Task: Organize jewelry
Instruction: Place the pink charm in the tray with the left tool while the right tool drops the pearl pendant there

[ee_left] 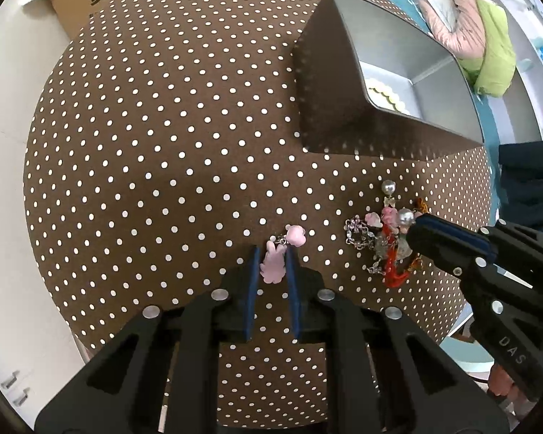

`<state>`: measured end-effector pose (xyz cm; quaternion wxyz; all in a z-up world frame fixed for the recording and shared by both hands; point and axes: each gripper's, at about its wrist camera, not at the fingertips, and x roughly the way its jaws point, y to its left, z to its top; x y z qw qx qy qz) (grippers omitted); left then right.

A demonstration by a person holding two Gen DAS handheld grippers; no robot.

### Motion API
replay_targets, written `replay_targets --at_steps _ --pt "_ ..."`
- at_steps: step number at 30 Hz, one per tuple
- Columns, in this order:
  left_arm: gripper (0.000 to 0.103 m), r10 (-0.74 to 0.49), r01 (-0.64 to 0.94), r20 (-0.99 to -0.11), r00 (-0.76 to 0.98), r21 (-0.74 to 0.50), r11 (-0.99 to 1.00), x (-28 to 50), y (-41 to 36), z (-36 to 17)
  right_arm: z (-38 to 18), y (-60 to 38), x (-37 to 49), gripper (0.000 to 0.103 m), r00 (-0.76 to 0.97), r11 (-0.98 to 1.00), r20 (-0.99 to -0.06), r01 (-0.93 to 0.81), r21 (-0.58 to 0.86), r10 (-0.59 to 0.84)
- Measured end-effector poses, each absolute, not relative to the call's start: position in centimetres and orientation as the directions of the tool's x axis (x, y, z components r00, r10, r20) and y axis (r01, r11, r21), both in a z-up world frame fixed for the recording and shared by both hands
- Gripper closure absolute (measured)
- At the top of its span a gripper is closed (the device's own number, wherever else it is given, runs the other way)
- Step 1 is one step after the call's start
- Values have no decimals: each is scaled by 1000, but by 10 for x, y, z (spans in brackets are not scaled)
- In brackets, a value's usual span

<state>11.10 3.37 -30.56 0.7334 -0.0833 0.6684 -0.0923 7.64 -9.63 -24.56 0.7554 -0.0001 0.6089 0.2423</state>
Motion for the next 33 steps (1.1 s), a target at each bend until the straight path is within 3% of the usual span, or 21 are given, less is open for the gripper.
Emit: replay_targets --at_steps 22,33 --pt "89 -291 113 -906 308 -269 957 132 35 -196 -194 -136 110 96 294 906 -880 -321 277 373" --pt "87 -251 130 -923 292 -222 966 167 17 -201 -195 -133 133 93 303 902 -871 -322 288 386"
